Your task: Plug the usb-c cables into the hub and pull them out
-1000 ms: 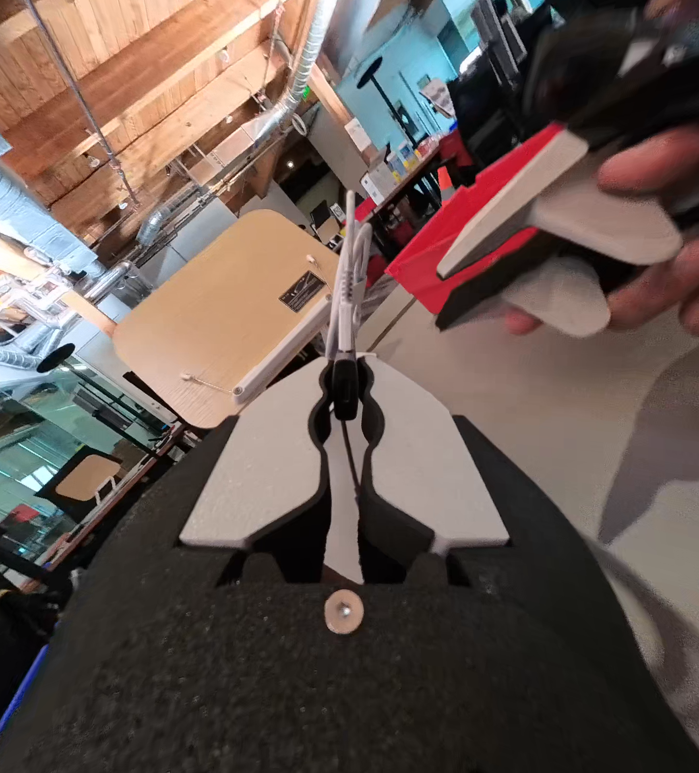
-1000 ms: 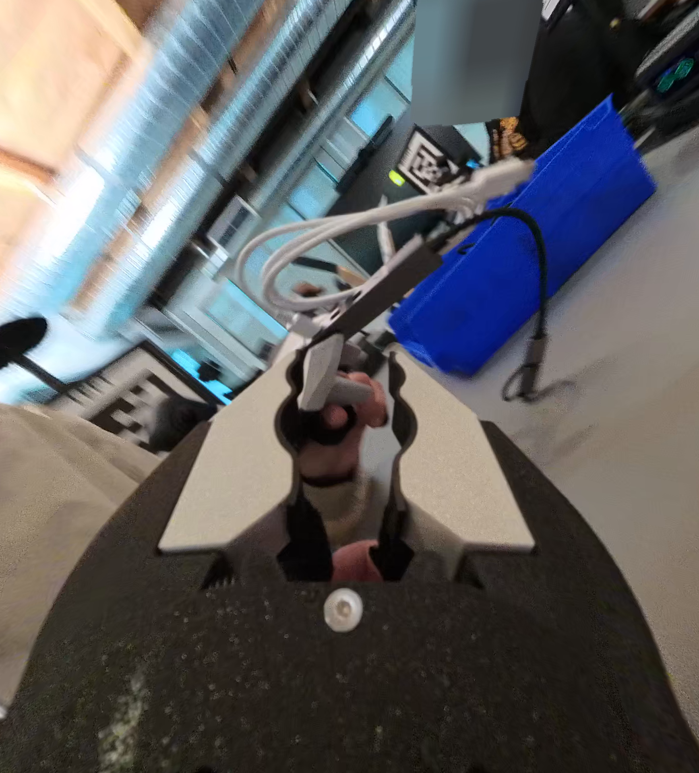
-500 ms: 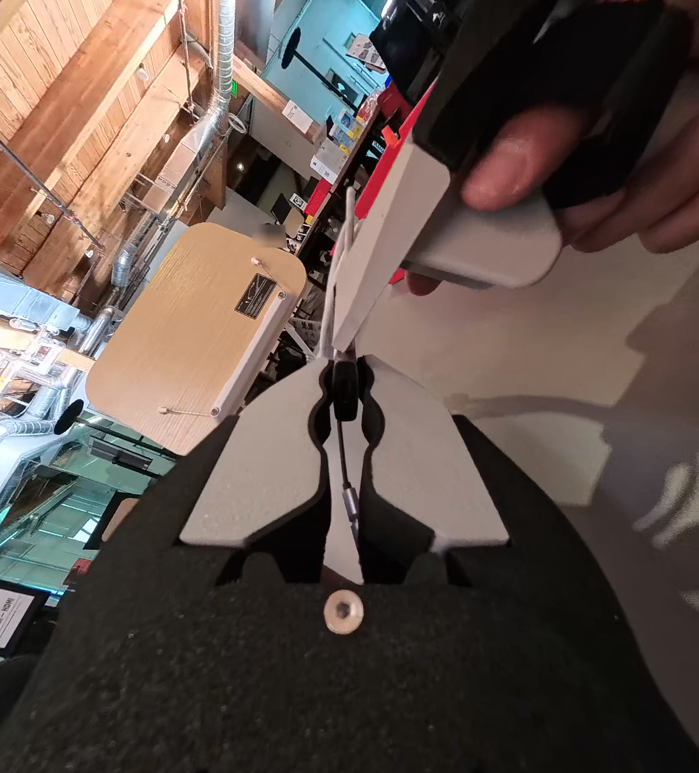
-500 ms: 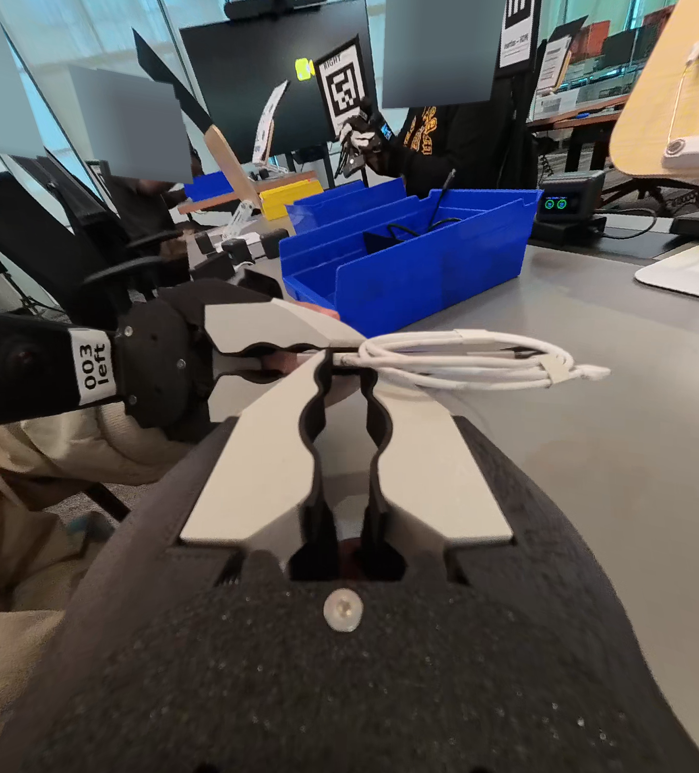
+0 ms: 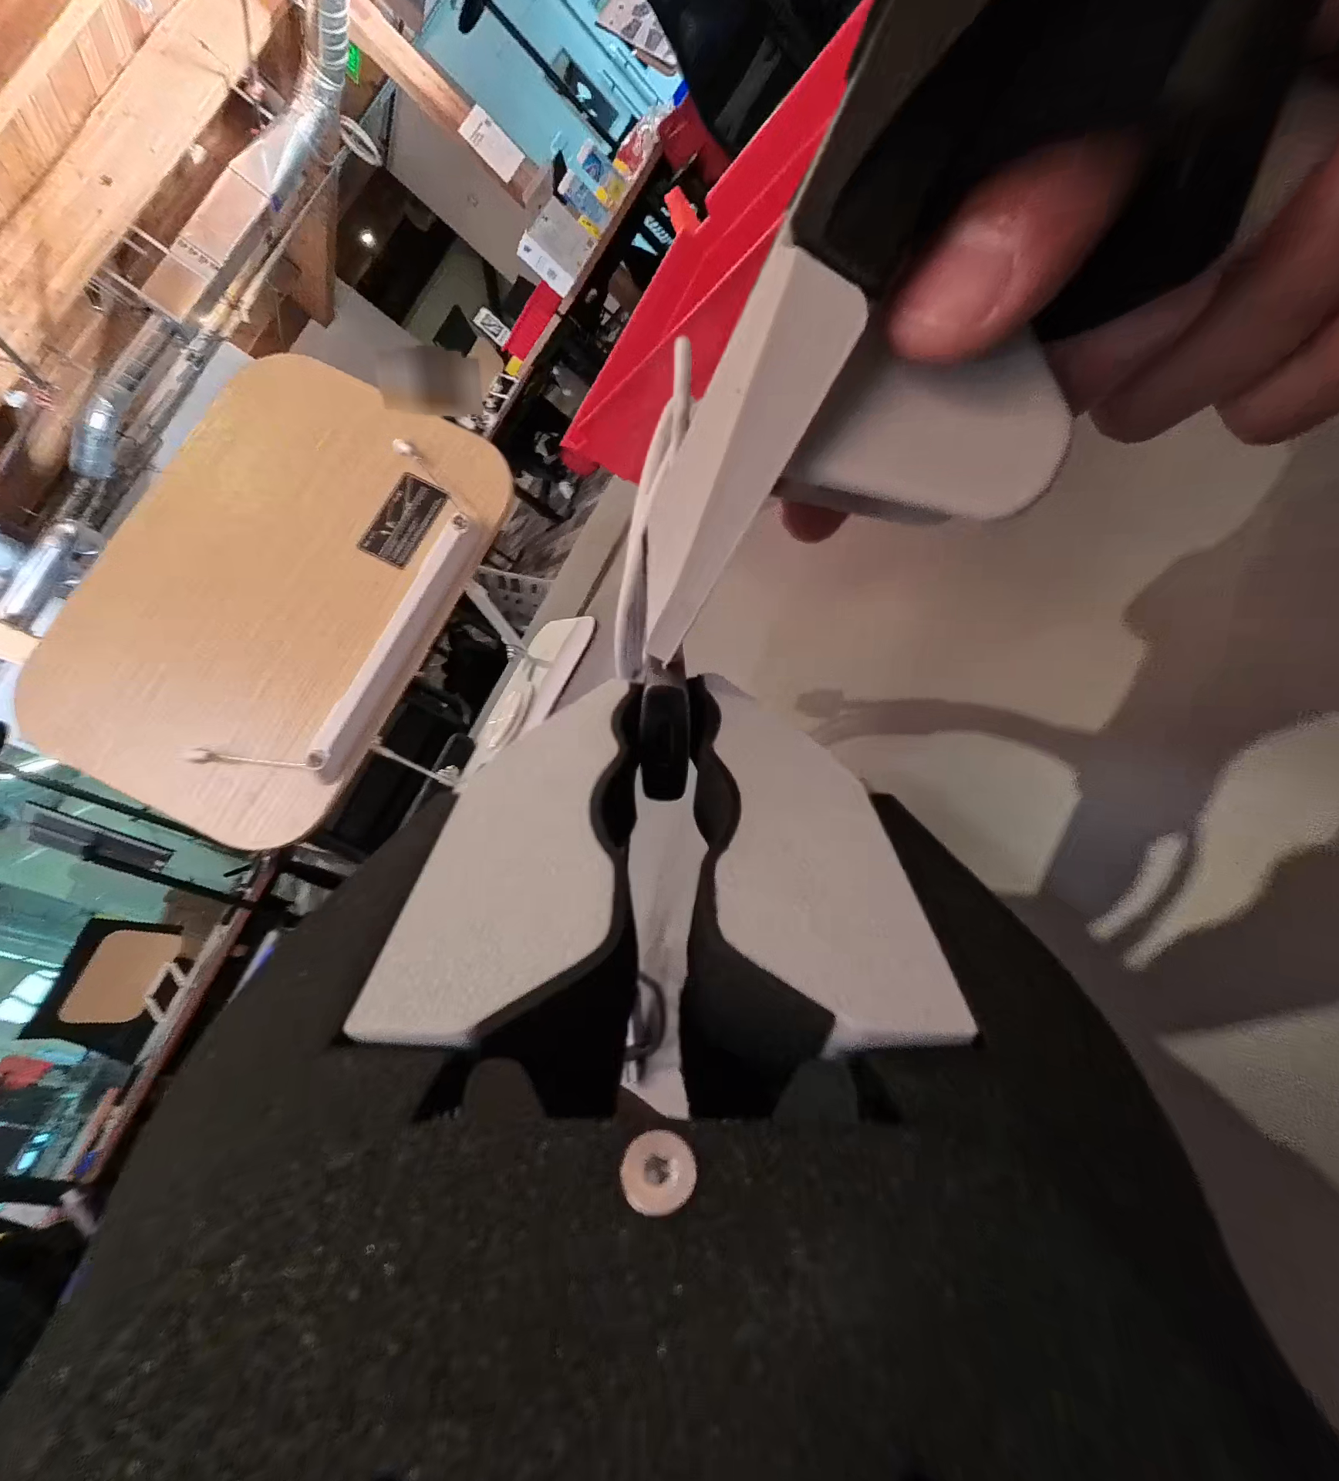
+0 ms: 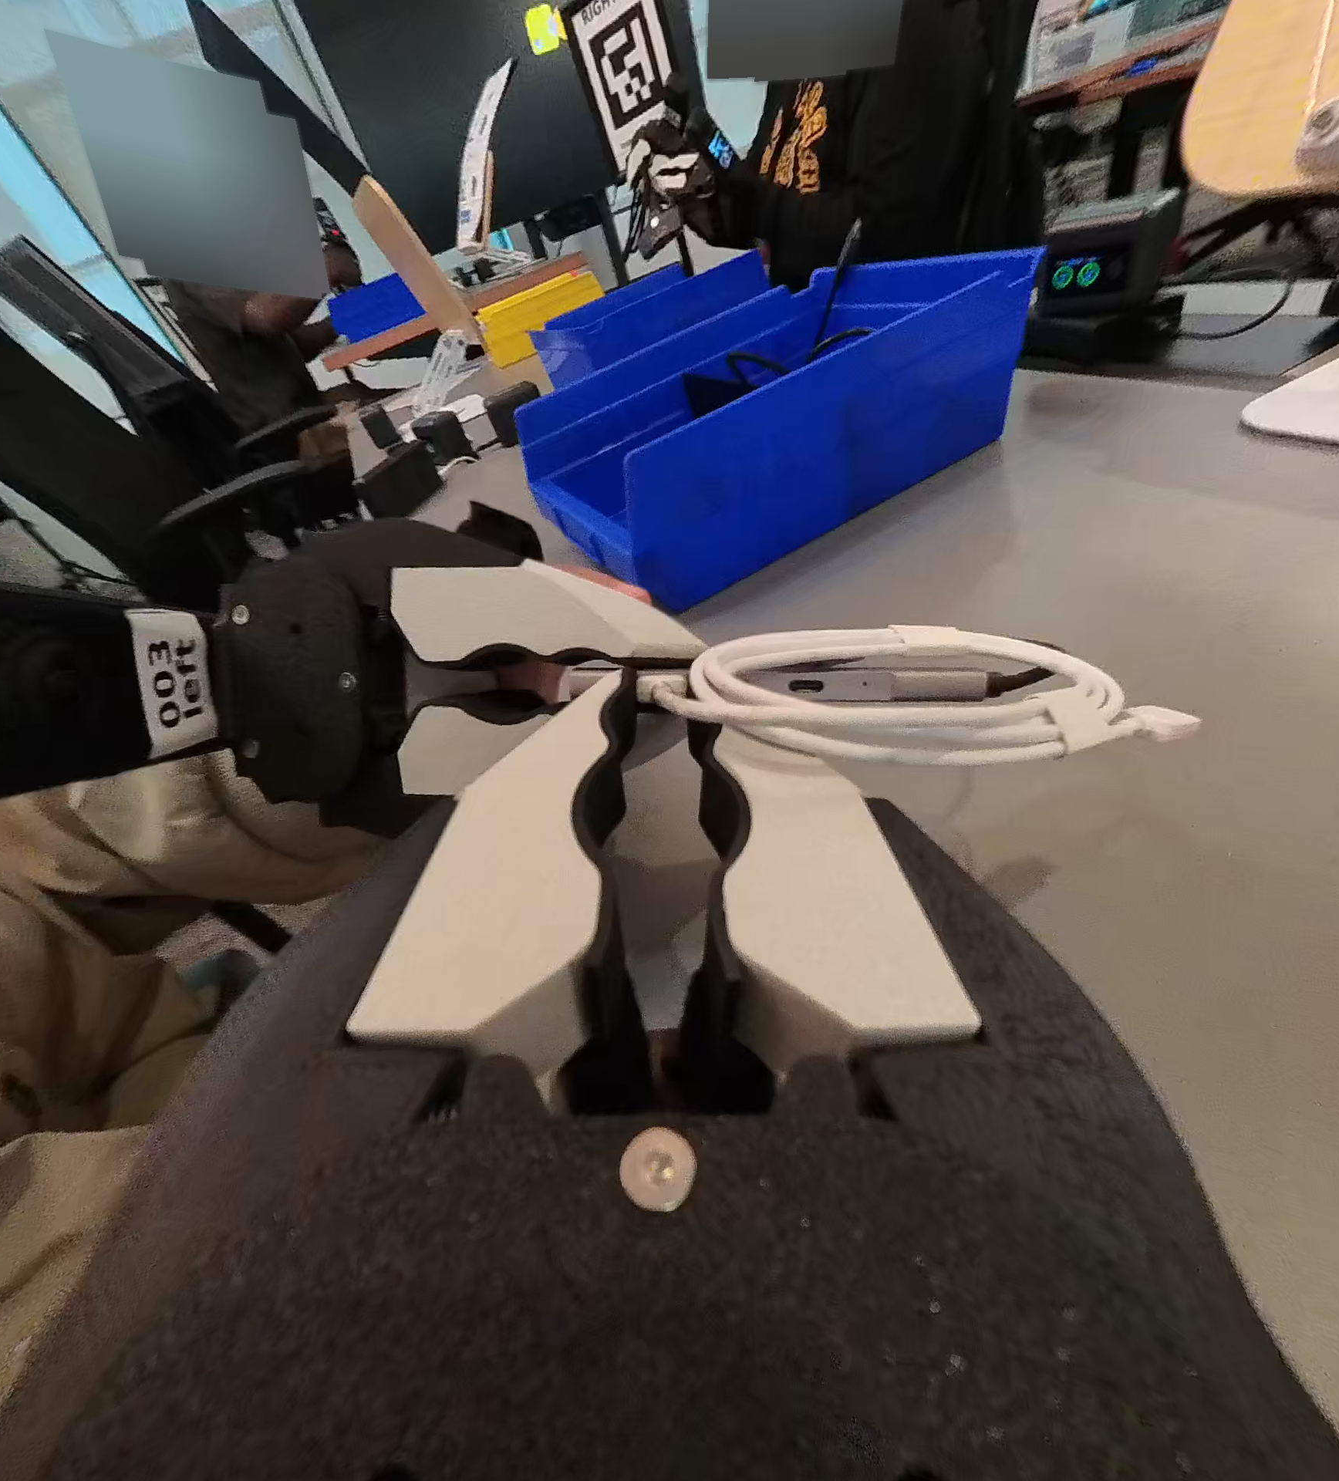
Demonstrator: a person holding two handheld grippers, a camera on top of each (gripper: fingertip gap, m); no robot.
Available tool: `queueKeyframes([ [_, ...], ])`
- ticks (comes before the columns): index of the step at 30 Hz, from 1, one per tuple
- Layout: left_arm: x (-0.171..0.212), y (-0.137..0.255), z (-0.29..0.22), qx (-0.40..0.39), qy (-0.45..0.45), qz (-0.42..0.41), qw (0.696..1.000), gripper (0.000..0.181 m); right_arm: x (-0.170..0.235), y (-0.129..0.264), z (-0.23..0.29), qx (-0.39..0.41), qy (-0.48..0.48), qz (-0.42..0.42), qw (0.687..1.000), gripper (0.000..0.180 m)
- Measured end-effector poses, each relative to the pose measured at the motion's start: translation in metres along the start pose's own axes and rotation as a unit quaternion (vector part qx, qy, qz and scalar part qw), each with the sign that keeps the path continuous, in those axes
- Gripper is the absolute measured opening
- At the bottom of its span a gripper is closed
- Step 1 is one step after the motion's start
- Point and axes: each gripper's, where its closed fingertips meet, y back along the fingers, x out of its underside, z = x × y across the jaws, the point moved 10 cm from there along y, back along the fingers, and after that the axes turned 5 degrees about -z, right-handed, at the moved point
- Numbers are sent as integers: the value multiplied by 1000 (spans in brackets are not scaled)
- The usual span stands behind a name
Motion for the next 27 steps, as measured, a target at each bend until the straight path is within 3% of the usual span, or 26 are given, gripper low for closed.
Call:
queueKeyframes([
  [4,4,0,-5,15,14,-24,999,11,-2,1,-1,0,-14,47,999,11],
  [12,0,0,-1,13,29,-42,999,10,-8,7,-3,-18,-21,49,998,11],
  [14,18,7,10,-14,37,11,999,10,-22,23,-12,8,-35,-15,999,12],
  [16,28,21,27,-42,57,2,997,9,-42,58,-36,39,-58,-63,996,11],
  [18,6,15,27,-42,46,-33,997,10,-37,55,-24,12,-1,-2,1000,12],
  [20,-4,0,9,-8,47,-26,999,10,-33,45,-13,-32,-7,19,999,12],
  [27,0,7,7,-23,43,-16,999,10,-89,111,-32,-89,-62,-120,987,11],
])
